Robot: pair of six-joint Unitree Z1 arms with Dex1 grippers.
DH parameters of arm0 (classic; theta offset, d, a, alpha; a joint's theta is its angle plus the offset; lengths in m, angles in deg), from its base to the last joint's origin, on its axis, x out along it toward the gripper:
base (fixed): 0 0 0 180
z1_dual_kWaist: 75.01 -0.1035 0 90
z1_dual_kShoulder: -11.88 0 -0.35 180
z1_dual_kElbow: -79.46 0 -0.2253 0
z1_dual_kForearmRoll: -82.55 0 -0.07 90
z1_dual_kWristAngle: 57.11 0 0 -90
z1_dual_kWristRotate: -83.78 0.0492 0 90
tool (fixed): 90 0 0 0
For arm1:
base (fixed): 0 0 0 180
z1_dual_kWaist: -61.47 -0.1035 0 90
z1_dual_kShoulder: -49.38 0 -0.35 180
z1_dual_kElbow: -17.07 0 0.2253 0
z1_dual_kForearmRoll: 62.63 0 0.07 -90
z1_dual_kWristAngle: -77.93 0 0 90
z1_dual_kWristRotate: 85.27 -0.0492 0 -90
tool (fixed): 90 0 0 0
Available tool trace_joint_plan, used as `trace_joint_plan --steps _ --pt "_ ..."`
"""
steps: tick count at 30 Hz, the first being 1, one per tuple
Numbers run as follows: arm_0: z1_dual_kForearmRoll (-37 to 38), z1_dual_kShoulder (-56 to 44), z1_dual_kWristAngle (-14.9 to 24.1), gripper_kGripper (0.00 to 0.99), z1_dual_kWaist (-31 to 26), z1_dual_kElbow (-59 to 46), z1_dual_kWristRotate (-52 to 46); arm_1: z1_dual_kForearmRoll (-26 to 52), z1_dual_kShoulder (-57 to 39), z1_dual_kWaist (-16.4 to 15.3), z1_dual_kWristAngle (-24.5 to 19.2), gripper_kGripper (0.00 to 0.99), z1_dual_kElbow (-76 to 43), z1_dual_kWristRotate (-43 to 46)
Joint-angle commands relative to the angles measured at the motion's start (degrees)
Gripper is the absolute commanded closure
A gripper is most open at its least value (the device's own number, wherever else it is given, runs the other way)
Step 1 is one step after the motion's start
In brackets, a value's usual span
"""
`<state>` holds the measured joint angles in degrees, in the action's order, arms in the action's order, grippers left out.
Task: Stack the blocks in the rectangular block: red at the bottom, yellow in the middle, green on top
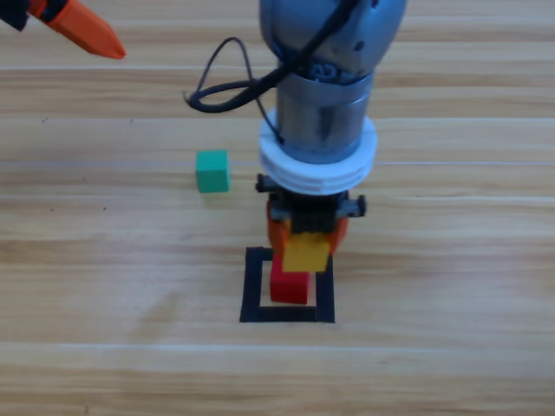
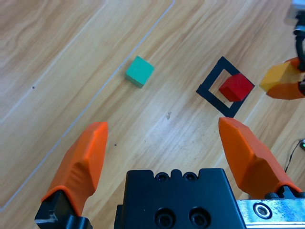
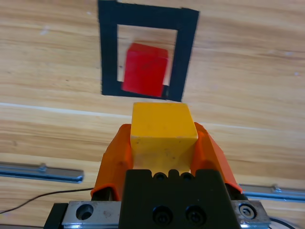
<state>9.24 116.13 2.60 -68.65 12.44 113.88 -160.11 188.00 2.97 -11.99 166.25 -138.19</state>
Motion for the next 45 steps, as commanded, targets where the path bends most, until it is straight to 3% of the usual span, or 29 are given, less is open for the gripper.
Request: trace_joint_plan --steps 1,8,24,45 --pt "0.8 2.0 -1.6 0.0 -5.2 -0.7 3.2 -1.9 8.4 -0.8 3.2 0.99 4.8 -1.0" --pt "0.8 2.5 -1.0 0.0 -5.6 0.6 4.1 -2.2 10.1 0.8 4.3 0.99 6.5 -1.8" --pt "0.7 4.3 -0.6 0.0 -5.6 -0.2 6.8 -2.9 11.3 4.2 2.2 0.99 8.1 -2.4" --pt "0.7 4.3 -0.8 0.0 -5.6 -1.0 6.6 -2.9 12.6 4.4 1.4 0.99 9.7 -2.3"
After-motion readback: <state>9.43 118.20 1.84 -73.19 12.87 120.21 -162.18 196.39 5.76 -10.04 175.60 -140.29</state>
